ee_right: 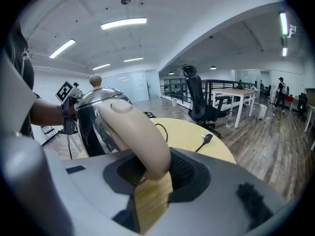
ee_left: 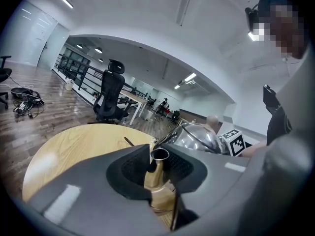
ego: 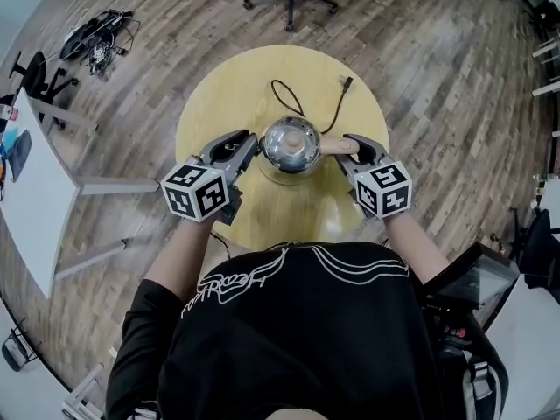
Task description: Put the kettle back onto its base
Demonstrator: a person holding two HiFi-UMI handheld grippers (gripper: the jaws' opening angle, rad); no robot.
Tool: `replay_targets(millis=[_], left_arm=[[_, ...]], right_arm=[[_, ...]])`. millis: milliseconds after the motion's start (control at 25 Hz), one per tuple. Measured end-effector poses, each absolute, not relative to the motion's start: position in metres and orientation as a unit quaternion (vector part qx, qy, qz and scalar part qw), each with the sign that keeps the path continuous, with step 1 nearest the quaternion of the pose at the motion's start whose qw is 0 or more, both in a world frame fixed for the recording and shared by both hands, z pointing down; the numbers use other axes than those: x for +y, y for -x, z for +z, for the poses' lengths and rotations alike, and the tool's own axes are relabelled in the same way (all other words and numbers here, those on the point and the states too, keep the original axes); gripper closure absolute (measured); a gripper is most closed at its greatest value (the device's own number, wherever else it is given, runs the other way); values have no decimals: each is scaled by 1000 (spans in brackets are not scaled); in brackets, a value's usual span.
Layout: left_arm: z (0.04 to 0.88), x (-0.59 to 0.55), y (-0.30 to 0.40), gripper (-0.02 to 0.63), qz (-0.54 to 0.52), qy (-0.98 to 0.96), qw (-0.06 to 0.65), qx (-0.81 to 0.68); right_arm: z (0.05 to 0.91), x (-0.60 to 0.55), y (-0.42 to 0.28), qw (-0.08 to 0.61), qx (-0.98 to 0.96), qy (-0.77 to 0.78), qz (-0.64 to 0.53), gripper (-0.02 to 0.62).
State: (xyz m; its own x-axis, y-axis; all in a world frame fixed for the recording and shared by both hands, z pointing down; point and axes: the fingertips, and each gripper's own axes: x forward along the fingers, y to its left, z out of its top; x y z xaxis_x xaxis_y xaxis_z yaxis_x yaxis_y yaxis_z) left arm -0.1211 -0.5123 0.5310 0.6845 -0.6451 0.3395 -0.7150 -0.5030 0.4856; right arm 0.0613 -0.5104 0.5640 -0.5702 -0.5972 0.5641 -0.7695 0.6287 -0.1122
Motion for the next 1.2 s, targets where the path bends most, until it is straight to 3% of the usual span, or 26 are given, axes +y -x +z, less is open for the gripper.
replay_targets(millis=[480, 640, 800, 1200], left_arm=[[541, -512, 122, 523, 48, -862, 312, -397], [544, -512, 122, 525, -2, -855, 348, -385], [547, -516, 129, 436, -7, -841, 347, -416], [550, -475, 141, 419, -18, -834, 359, -419]], right_arm=[[578, -513, -61, 241, -863, -404, 186, 465], [581, -514, -63, 231, -860, -410, 195, 465], [584, -518, -66, 228, -849, -435, 195, 436], [581, -480, -91, 227, -834, -455, 216, 410]])
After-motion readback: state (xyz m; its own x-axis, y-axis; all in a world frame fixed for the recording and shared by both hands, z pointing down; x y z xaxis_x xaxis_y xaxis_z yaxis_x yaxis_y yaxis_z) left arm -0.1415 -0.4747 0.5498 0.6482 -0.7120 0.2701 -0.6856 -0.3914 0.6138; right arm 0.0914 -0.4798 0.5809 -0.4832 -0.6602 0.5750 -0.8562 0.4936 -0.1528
